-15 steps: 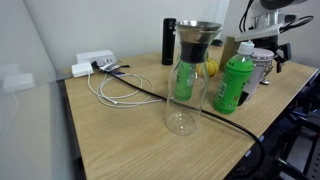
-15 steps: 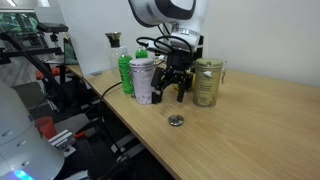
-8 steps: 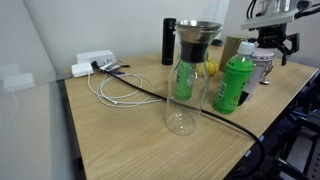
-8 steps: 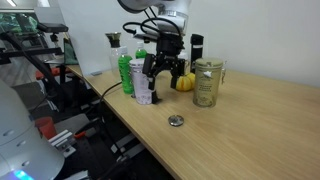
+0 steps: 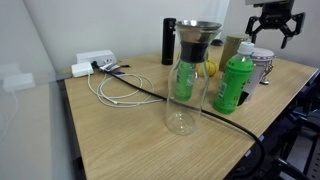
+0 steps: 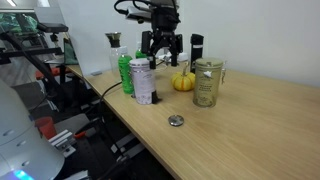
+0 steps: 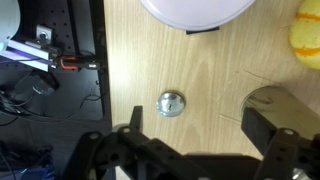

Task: Remove the silver ring from the filter

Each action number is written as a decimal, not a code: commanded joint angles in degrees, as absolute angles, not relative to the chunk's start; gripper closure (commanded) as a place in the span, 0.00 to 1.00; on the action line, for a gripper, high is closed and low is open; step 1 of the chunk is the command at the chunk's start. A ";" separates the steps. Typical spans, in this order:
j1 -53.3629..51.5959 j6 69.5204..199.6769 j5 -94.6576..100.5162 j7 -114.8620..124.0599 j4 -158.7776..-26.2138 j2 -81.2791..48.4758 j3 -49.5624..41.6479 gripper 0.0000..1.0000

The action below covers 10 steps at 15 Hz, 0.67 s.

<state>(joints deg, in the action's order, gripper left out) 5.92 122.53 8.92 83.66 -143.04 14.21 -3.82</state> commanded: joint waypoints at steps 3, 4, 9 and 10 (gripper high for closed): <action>6.73 121.51 8.57 82.96 -143.71 20.23 -1.30 0.00; 7.08 122.40 8.49 83.30 -142.97 18.44 -1.23 0.00; 7.12 121.88 8.45 83.28 -143.35 19.94 -0.70 0.00; 7.12 121.88 8.45 83.28 -143.38 19.94 -0.69 0.00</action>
